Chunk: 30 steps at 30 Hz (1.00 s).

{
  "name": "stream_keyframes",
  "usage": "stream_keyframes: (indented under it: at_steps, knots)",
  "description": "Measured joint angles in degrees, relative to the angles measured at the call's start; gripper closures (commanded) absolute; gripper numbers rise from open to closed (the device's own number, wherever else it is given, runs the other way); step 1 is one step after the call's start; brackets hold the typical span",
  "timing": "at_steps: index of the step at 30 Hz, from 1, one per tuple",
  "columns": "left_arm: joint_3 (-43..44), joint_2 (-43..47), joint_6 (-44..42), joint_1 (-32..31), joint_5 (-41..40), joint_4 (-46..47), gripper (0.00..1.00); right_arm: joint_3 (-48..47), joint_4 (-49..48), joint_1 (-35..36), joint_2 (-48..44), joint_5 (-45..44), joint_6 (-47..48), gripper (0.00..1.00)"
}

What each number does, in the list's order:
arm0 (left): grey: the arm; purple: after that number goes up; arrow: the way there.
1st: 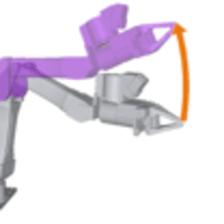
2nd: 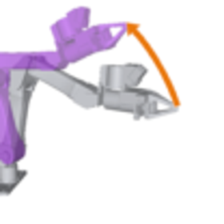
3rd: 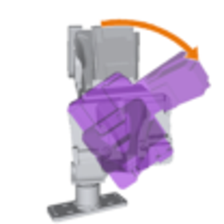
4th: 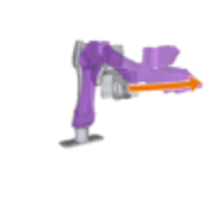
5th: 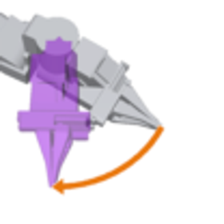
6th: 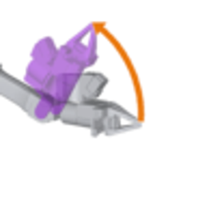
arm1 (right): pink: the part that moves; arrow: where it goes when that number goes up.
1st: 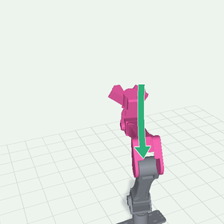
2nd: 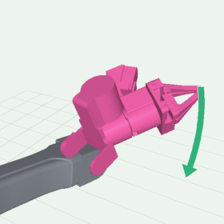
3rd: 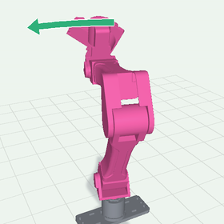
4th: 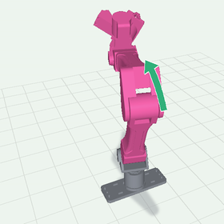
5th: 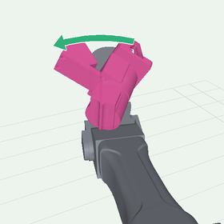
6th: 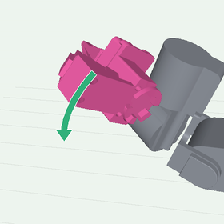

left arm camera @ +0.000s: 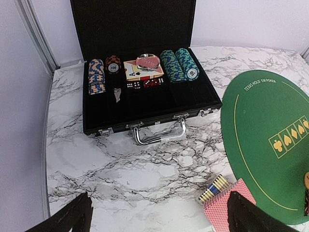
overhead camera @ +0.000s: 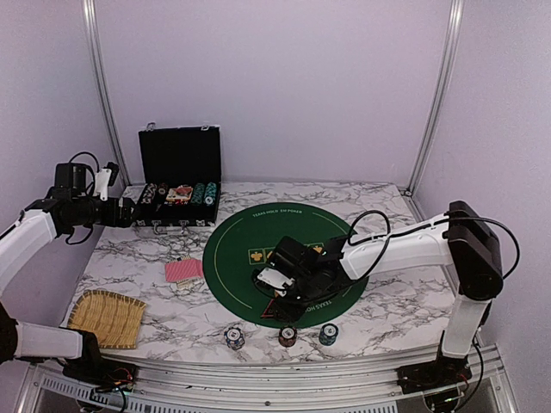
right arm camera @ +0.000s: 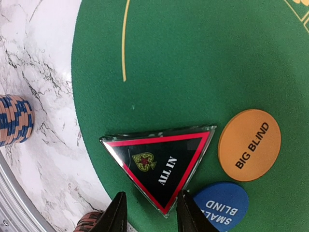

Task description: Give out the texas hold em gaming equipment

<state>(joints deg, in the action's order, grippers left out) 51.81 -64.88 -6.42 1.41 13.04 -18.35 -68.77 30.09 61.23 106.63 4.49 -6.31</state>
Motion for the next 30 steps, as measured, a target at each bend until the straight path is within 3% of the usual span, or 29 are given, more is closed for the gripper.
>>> stream_keyframes:
  at_steps: [11, 15, 23, 30]
  knots:
    - [1.0, 0.2, 0.0, 0.0, 0.1, 0.0, 0.01, -1.3, 0.2, 0.0, 1.5, -0.5, 0.4, 0.69]
    - [1.0, 0.2, 0.0, 0.0, 0.2, 0.0, 0.01, -2.2, 0.7, 0.1, 2.2, -0.5, 0.5, 0.62]
    - [1.0, 0.2, 0.0, 0.0, 0.5, 0.0, 0.01, -2.8, 0.8, 0.4, 3.5, -0.4, 0.6, 0.59]
    - [1.0, 0.2, 0.0, 0.0, 0.5, 0.0, 0.01, -2.9, 0.8, 0.4, 3.5, 0.0, 0.6, 0.63]
